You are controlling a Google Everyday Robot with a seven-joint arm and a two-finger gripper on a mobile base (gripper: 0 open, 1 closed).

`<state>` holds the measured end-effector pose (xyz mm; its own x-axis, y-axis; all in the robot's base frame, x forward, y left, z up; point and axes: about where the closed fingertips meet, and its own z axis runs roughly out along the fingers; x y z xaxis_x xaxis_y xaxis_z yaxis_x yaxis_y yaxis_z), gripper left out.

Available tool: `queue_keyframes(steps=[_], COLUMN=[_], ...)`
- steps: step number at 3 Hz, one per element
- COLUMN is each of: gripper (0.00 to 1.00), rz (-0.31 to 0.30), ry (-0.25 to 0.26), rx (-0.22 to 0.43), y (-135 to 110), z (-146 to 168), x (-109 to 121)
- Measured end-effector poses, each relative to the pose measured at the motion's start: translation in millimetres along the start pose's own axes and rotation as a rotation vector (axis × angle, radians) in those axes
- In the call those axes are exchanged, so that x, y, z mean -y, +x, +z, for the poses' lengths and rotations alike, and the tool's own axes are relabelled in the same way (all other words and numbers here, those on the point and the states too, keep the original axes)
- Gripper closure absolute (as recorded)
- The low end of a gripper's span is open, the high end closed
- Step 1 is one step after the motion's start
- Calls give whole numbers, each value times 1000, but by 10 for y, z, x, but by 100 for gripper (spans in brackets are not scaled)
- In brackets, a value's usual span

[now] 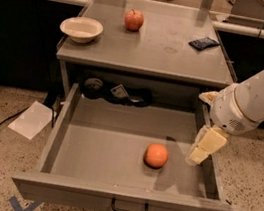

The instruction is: Pick orange from top drawer and place on counter

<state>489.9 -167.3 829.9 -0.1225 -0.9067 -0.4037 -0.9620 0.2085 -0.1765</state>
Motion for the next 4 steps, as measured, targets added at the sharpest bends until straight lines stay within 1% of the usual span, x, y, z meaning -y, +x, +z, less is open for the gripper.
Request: queue_keyframes(steps=[2,3,4], gripper=[0,0,0], rz=[-15,-17,-12], ry=[-13,-30,-61], rx=[8,12,29], y=[102,186,252], z=[295,511,830], x=[119,169,120])
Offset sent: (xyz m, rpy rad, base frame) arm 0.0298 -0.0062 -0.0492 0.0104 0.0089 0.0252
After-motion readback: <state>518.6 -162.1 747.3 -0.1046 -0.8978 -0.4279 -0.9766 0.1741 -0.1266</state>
